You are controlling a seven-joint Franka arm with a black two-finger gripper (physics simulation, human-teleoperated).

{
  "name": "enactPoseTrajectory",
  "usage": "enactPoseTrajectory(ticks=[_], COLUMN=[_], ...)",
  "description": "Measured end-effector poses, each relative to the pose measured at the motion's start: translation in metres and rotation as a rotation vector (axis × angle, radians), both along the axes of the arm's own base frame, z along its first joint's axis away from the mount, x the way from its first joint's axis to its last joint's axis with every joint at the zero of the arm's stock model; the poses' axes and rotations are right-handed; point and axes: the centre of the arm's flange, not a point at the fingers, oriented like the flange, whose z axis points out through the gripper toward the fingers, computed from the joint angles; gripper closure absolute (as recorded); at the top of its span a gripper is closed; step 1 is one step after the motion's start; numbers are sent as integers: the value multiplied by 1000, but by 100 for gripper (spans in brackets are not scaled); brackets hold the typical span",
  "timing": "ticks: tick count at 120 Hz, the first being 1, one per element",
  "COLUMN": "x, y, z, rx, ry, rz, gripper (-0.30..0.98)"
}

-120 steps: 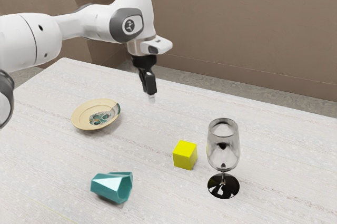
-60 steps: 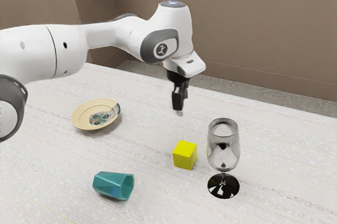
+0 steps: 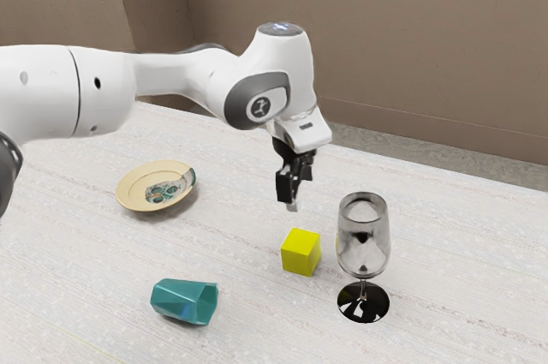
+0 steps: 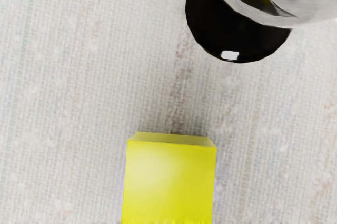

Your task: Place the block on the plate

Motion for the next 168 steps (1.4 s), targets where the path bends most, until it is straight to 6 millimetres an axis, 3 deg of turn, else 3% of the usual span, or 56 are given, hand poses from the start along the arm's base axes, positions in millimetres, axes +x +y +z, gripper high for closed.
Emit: enactPoseTrajectory(ticks=[16,37,51,63,106,130,168], x=[-26,-39,-32,-30,-22,-16,-3], y=[1,2,25,32,32,45,35], z=[-5,-16,-29,-37,-82,-96,-110], rx=[-1,-12,-42,-65,-89,-102,-125], ry=[-16,-41,-41,-42,-20,-9,0], rz=[-18,-23,33,59,76,107,94], gripper=[0,0,0,0,0,0,0])
